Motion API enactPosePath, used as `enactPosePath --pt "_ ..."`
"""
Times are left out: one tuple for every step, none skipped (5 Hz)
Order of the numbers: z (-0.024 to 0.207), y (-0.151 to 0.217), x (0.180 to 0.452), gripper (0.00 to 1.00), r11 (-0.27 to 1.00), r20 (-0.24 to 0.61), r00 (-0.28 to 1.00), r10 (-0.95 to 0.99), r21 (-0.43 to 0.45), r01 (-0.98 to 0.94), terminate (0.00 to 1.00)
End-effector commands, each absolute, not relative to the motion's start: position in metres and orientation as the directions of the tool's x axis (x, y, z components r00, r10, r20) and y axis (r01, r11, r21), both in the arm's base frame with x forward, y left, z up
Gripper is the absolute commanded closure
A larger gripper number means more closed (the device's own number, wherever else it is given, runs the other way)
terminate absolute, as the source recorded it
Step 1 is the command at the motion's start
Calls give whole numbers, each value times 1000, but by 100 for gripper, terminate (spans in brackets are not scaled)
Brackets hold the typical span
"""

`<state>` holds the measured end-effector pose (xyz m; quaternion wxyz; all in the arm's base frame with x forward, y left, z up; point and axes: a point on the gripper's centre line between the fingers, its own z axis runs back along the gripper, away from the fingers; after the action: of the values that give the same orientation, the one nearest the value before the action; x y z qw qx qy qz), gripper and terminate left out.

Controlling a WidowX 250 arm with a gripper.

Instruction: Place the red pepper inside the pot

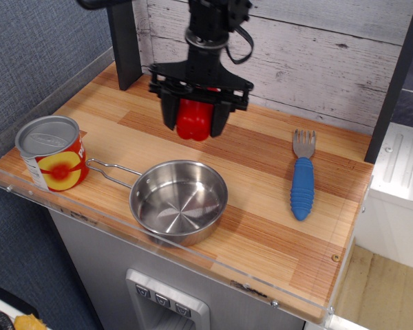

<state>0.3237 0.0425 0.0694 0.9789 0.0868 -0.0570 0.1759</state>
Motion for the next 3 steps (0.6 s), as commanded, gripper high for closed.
enactPosePath --pt "94 33 292 100 927 214 917 337 93 -363 0" --pt "94 21 278 100 926 226 908 353 53 -373 0" --pt "91 16 269 100 906 196 886 419 -23 -423 0"
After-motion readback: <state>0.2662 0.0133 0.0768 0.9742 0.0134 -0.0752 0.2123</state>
